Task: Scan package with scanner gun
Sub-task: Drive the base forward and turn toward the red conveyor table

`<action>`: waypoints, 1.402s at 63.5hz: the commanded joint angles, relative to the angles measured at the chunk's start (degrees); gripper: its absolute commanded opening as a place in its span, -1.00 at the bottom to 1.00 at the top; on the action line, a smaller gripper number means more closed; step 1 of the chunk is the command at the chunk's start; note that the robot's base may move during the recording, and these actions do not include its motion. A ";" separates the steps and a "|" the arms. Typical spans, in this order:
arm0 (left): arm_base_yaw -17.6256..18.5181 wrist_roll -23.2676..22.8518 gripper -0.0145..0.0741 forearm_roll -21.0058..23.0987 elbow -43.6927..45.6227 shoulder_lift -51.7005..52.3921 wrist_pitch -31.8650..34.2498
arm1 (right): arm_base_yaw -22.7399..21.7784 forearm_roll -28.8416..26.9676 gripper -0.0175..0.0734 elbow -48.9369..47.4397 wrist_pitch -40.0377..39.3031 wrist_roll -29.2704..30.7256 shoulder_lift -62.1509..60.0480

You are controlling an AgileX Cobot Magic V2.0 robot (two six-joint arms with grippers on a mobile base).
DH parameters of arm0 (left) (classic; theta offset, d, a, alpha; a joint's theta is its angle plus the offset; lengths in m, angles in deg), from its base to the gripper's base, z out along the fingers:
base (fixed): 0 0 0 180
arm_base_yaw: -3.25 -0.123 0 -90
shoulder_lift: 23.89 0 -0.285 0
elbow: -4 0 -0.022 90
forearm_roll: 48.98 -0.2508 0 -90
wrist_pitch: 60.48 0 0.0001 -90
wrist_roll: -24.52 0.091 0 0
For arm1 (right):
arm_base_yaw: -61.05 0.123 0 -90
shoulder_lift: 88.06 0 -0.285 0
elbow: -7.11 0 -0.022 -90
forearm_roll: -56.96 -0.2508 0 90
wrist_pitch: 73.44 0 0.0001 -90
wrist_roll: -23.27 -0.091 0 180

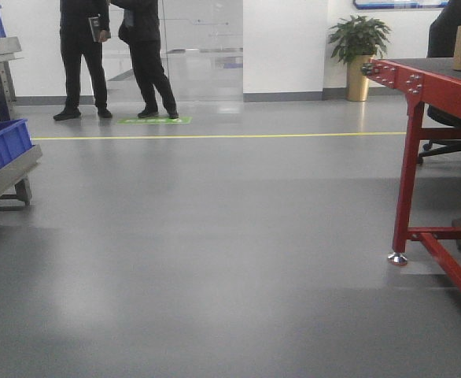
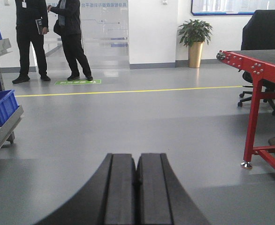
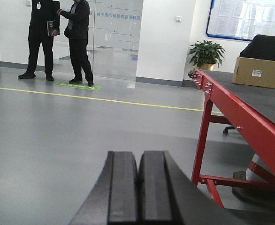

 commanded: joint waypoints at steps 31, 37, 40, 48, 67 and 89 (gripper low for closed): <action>-0.09 -0.31 -0.92 -0.05 -0.02 0.31 1.08 | 0.10 0.36 -0.97 0.00 -0.69 -0.05 -0.21; -0.09 -0.31 -0.92 -0.05 -0.02 0.31 1.08 | 0.10 0.36 -0.97 0.00 -0.69 -0.05 -0.21; -0.09 -0.31 -0.92 -0.05 -0.02 0.31 1.08 | 0.10 0.36 -0.97 0.00 -0.69 -0.05 -0.21; -0.09 -0.31 -0.92 -0.05 -0.02 0.31 1.08 | 0.10 0.36 -0.97 0.00 -0.69 -0.05 -0.21; -0.09 -0.31 -0.92 -0.05 -0.02 0.31 1.08 | 0.10 0.36 -0.97 0.00 -0.69 -0.05 -0.21; -0.09 -0.31 -0.92 -0.05 -0.02 0.31 1.08 | 0.10 0.36 -0.97 0.00 -0.69 -0.05 -0.21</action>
